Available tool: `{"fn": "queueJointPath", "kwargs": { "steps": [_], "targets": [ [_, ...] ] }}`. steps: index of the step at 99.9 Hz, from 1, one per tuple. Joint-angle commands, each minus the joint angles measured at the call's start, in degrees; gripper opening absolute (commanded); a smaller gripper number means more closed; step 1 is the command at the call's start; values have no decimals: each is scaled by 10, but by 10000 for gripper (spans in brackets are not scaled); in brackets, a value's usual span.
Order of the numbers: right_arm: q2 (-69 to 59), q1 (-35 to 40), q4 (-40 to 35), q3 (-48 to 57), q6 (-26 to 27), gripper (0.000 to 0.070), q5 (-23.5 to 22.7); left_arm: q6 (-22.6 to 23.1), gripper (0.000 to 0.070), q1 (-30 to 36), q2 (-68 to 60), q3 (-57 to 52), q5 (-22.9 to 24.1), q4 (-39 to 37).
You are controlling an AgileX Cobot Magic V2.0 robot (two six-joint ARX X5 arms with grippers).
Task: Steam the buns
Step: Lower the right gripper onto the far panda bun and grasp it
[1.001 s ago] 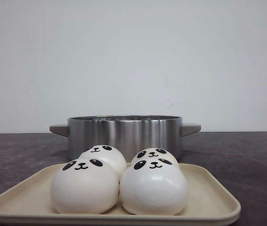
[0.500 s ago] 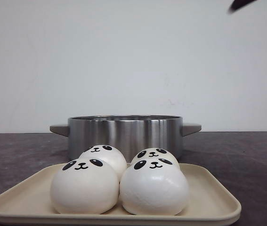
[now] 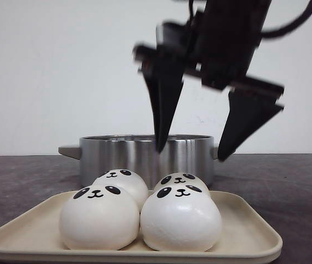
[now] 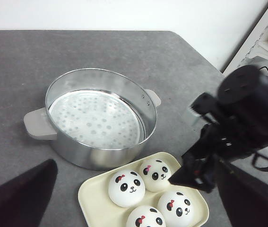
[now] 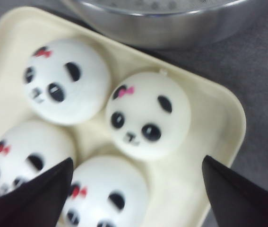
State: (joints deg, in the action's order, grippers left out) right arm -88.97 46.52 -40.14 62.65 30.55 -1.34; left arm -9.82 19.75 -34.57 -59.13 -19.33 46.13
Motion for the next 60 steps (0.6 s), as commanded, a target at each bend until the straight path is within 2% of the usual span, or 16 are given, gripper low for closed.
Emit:
{"fn": "queueJointPath", "kwargs": {
  "steps": [1,27,38,55,60],
  "targets": [
    [-21,0,15,12,9,531,3,-2,676,3,-4,-10,2,-5],
    [-71,-10,46,12,10,518,-2,-1,669,7,-4,-10,2,-3],
    [-85,-10,38,12,10,399,-5,-1,666,10,-4,-10,2,-4],
    [-93,-11,43,12,10,395,-1,0,666,10,-5,-10,5,-8],
    [-93,-12,44,12,11,365,-2,0,666,10,-6,-10,9,-7]
  ]
}}
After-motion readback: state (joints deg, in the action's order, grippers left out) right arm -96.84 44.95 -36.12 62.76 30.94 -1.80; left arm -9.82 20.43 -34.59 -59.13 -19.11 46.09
